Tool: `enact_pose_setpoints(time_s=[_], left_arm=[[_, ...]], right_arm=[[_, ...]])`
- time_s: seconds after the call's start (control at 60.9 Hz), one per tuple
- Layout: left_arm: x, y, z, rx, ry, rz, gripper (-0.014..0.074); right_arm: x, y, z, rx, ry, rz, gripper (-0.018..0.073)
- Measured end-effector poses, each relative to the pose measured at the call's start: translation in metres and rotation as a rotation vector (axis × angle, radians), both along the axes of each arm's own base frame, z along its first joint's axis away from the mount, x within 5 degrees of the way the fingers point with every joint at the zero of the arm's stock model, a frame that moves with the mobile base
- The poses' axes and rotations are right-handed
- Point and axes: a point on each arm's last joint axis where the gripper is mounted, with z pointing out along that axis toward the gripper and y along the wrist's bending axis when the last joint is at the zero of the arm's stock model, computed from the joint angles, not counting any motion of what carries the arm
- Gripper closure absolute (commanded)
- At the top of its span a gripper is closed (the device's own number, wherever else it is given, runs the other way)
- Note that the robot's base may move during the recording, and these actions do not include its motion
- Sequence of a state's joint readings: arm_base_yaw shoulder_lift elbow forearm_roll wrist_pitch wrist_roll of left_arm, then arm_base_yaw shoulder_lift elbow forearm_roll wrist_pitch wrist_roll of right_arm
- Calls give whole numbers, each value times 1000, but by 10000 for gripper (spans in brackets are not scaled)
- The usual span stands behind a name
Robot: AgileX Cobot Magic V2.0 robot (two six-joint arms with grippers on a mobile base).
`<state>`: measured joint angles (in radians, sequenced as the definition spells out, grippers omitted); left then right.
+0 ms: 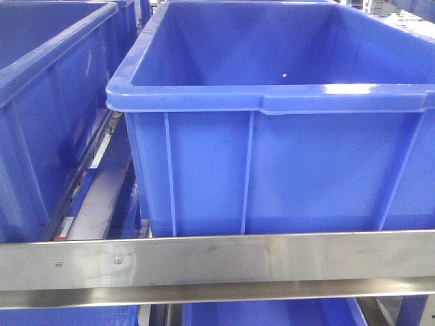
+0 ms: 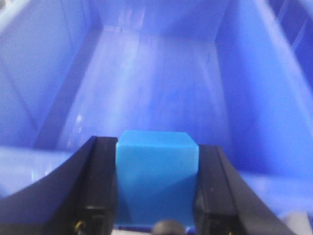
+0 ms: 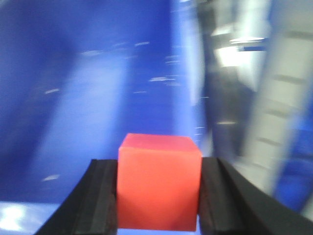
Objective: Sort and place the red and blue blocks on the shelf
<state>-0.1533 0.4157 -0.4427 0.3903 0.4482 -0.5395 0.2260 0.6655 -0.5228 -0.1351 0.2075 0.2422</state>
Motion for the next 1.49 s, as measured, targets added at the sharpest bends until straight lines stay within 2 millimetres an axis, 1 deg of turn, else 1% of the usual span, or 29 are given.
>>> enact_pose_setpoints(time_s=[0.148,0.361,0.542,0.772,0.903,1.1,1.297,1.494], left_arm=[[7,-1,9,22,-5,0,474],[20,-4,11,29,13,-15,474],[35,-9,8,33,15,-46,474],[58,-15,-1,40,55,-81,474],[71,-18,-5,42,81,-95,474],[91,-22,4,42,79,-106,474],[110,-25,11,44,85,-110,474],[119,-28,8,43,94,-120,474]], right_arm=[[21,16,0,-2,11,69,507],[49,29,-1,-14,41,96,507],[73,37,-4,-19,56,103,507],[95,44,-14,-25,81,110,507],[102,47,-21,-27,86,115,507],[109,50,-25,-22,78,121,507],[111,51,-24,-14,51,126,507],[112,52,-21,-3,14,131,507]])
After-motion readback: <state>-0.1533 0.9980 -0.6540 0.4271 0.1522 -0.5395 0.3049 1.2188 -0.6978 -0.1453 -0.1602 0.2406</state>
